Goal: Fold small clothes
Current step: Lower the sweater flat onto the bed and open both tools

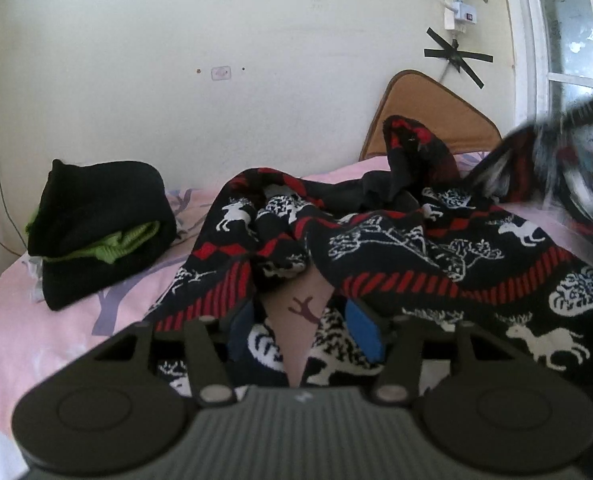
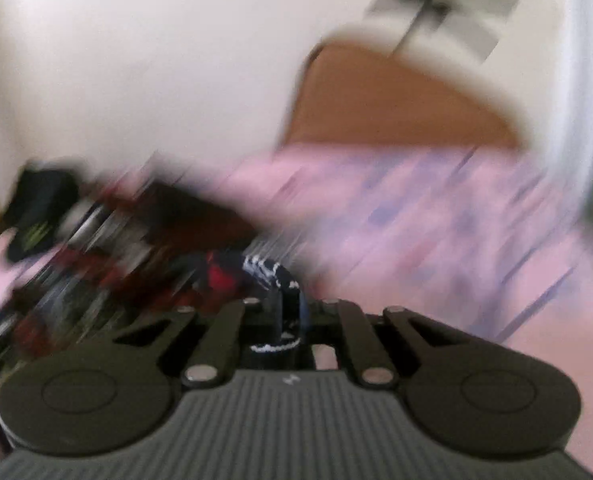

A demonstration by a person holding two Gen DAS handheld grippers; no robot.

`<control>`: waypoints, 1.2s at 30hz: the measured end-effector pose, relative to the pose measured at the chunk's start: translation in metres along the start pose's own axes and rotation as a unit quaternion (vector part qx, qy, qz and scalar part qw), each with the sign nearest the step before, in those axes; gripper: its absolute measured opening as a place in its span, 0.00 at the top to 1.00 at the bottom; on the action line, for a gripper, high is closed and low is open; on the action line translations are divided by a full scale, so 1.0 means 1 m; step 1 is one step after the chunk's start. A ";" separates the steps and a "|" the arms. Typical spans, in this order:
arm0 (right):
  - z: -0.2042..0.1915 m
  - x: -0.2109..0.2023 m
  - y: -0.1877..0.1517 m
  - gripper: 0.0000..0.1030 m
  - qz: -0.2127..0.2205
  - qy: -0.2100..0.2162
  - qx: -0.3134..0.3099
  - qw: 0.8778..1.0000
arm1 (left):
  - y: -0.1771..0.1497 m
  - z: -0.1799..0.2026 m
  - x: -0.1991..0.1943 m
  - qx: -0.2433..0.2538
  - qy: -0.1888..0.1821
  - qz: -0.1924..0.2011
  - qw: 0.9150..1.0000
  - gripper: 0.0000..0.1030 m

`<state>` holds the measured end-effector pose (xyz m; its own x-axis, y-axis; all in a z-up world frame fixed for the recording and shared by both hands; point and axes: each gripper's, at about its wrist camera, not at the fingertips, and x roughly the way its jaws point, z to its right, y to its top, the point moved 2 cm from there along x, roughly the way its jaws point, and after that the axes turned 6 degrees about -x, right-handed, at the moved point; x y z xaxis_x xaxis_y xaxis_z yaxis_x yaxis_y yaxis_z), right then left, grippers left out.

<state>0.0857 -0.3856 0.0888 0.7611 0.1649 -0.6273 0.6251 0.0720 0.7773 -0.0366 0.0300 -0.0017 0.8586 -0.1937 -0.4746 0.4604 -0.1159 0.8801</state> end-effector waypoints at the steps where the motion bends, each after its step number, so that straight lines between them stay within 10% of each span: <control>1: 0.019 -0.003 0.018 0.90 0.027 -0.062 -0.017 0.998 | 0.000 0.001 0.000 0.002 0.003 0.001 1.000 0.49; 4: 0.063 0.002 0.045 0.79 0.049 -0.261 -0.074 0.961 | -0.001 0.003 -0.003 0.011 0.008 0.005 1.000 0.48; 6: 0.080 -0.001 0.045 0.77 0.037 -0.304 -0.042 0.951 | -0.002 0.003 -0.006 0.012 0.008 0.007 1.000 0.46; 10: 0.050 -0.029 0.013 0.43 0.064 -0.183 -0.030 0.981 | -0.003 0.002 -0.009 0.014 0.003 0.002 1.000 0.44; 17: -0.035 -0.050 -0.045 0.42 0.043 -0.011 -0.062 0.997 | -0.008 -0.005 -0.025 0.018 -0.004 -0.002 1.000 0.43; 24: -0.058 -0.020 -0.023 0.43 0.036 0.059 -0.059 0.996 | -0.009 -0.009 -0.037 -0.005 -0.035 -0.013 0.999 0.43; 36: -0.069 0.139 0.021 0.56 -0.102 0.188 0.032 0.976 | -0.006 -0.014 -0.034 -0.028 -0.045 -0.033 0.998 0.43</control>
<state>0.1931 -0.2934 0.0213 0.5097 0.5041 -0.6972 0.7756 0.0814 0.6259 -0.0651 0.0511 0.0096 0.8030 -0.2750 -0.5288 0.5297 -0.0777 0.8446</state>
